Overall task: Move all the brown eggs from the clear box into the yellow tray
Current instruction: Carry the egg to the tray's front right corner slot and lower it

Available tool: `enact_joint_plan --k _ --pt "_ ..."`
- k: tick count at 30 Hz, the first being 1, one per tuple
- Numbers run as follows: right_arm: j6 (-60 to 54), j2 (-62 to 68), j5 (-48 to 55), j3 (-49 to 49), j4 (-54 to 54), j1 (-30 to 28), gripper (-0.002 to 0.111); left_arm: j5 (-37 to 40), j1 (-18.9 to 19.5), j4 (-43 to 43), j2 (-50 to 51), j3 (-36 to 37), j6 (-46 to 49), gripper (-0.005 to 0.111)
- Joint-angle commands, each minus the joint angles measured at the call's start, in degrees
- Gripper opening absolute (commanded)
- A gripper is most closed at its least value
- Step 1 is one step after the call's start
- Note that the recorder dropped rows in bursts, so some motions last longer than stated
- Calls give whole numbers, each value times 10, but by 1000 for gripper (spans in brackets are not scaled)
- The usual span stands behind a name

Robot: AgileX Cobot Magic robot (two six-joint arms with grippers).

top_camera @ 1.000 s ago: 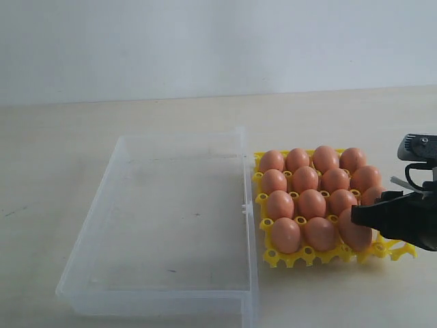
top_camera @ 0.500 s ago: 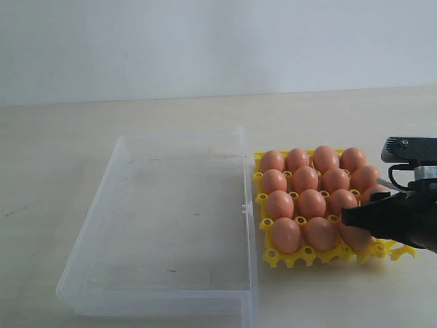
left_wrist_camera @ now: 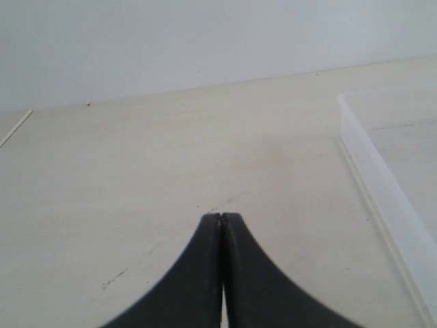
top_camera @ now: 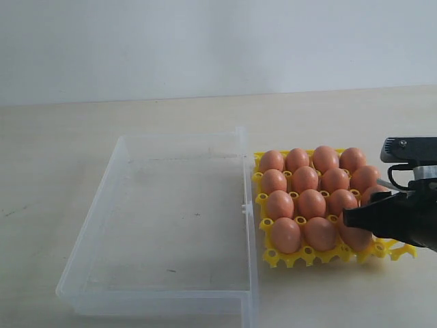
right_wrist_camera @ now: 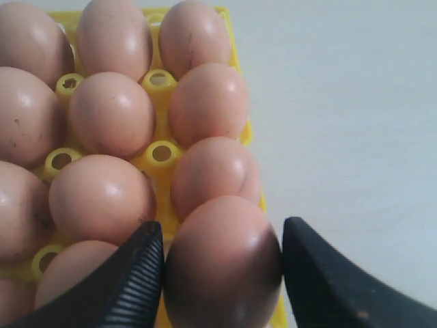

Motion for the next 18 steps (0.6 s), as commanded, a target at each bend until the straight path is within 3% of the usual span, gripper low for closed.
enact_joint_plan --k 1,8,18 --pt "-10 2 -8 -4 -4 -3 0 -8 -1 1 0 -2 -2 0" --pt "-9 2 -6 -4 -4 -3 1 -8 -1 1 0 -2 -2 0" --pt "-9 2 5 -4 -4 -3 20 -8 -1 1 0 -2 -2 0"
